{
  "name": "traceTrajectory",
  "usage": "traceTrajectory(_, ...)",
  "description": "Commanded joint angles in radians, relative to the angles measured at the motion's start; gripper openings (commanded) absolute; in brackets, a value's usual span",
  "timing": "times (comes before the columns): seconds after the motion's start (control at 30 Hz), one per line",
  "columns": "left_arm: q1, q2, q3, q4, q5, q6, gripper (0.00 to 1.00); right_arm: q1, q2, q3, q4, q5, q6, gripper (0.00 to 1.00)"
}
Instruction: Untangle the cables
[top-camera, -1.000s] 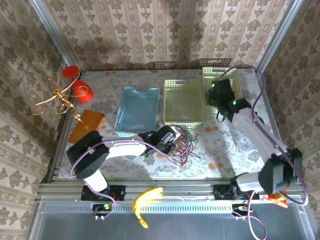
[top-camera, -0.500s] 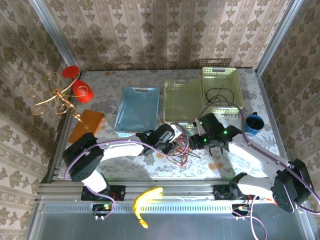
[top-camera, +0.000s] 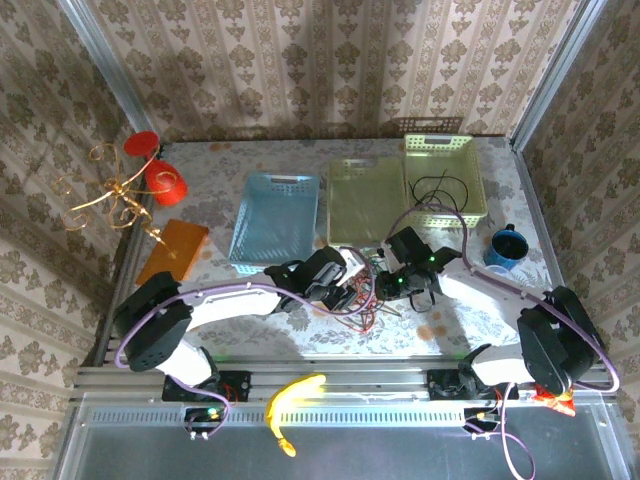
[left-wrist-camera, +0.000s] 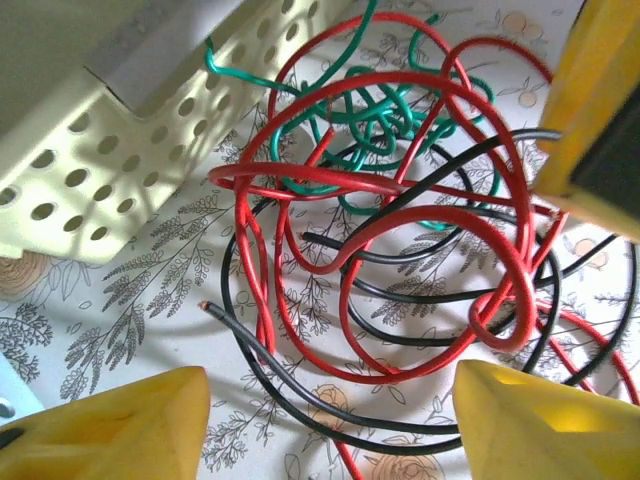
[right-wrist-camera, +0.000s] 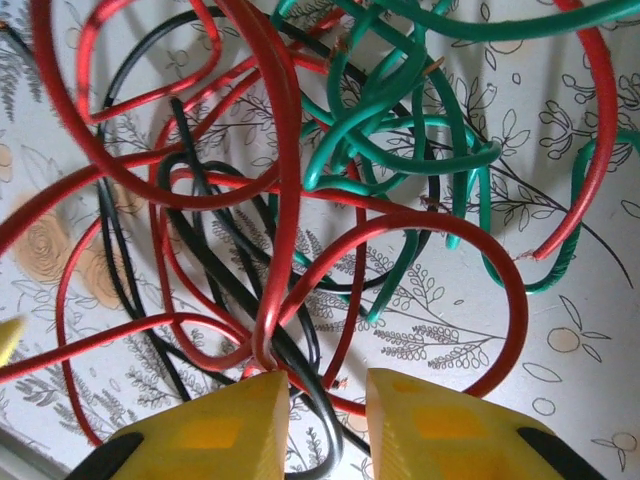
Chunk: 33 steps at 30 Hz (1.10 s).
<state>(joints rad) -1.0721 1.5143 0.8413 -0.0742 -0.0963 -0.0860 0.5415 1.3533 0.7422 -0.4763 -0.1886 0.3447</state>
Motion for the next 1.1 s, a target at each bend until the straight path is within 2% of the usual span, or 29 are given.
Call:
traceTrajectory(0.0,-0.005,-0.031,-0.018,-0.001,0.038,0.023,0.74,0.003,0.016,0.000,0.013,0.013,-0.003,0.21)
traceTrajectory(0.1,-0.005,0.002,0.007,0.022,0.050,0.037,0.81,0.003,0.017,0.000,0.010,0.002,-0.003,0.10)
traceTrajectory(0.2,-0.005,0.065,0.053,0.032,0.031,0.049,0.82,0.003,-0.002,-0.001,0.001,0.000,-0.004,0.08)
traceTrajectory(0.27,-0.005,0.113,0.091,0.019,-0.019,0.049,0.80,0.003,-0.017,-0.003,-0.006,-0.005,-0.006,0.08)
traceTrajectory(0.37,-0.005,0.179,0.139,-0.008,-0.115,0.039,0.67,0.003,-0.042,0.002,-0.030,-0.020,-0.008,0.06)
traceTrajectory(0.5,-0.005,0.233,0.149,0.003,-0.152,0.038,0.49,0.003,-0.111,0.020,-0.092,-0.005,-0.009,0.06)
traceTrajectory(0.67,-0.001,0.282,0.164,-0.010,-0.148,0.014,0.19,-0.001,-0.228,0.059,-0.116,0.133,0.036,0.03)
traceTrajectory(0.73,0.003,0.298,0.184,-0.041,-0.149,-0.012,0.11,-0.004,-0.275,0.072,-0.107,0.184,0.060,0.02)
traceTrajectory(0.8,0.005,0.303,0.185,-0.049,-0.134,-0.026,0.07,-0.005,-0.319,0.087,-0.101,0.251,0.084,0.00)
traceTrajectory(1.07,0.005,0.287,0.154,-0.052,-0.112,-0.045,0.06,-0.012,-0.474,0.178,-0.110,0.624,0.111,0.00)
